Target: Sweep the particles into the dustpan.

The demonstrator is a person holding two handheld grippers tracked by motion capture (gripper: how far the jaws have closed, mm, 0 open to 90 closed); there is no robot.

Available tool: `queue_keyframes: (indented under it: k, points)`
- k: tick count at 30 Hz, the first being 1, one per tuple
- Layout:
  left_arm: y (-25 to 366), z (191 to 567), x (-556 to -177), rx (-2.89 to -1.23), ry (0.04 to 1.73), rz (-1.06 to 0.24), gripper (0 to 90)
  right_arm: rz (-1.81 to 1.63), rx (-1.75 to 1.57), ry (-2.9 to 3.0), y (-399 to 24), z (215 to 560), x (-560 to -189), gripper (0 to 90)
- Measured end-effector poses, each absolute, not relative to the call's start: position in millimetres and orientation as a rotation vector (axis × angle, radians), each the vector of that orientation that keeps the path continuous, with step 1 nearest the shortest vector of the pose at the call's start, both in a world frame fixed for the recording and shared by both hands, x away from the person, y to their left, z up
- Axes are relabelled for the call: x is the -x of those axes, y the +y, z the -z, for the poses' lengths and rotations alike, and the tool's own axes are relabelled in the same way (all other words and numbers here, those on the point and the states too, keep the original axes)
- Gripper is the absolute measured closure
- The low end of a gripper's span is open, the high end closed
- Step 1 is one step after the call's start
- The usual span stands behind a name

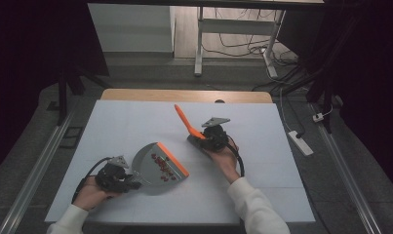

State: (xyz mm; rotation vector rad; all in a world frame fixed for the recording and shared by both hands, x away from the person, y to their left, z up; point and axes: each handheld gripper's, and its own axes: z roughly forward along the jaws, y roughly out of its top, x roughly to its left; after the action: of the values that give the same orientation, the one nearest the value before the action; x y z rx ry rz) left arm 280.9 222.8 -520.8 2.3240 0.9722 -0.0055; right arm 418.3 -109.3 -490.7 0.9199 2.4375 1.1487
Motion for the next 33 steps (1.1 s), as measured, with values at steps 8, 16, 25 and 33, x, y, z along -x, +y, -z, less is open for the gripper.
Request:
queue_keyframes:
  k: [8, 16, 25, 33]
  points:
    - [222, 521, -281, -2.329, 0.968, 0.003, 61.6, -1.162, -0.800, 2.500, -86, 493, -387, 69.2]
    - [223, 521, -281, -2.330, 0.967, 0.001, 61.6, -1.240, -0.712, 2.523, -65, 494, -365, 69.2]
    - [223, 521, -280, -2.326, 0.968, -0.001, 61.6, -1.315, -0.607, 2.576, -52, 485, -348, 69.3]
    - [223, 522, -279, -2.311, 0.978, -0.010, 61.6, -1.333, -0.680, 2.509, -74, 478, -354, 69.3]
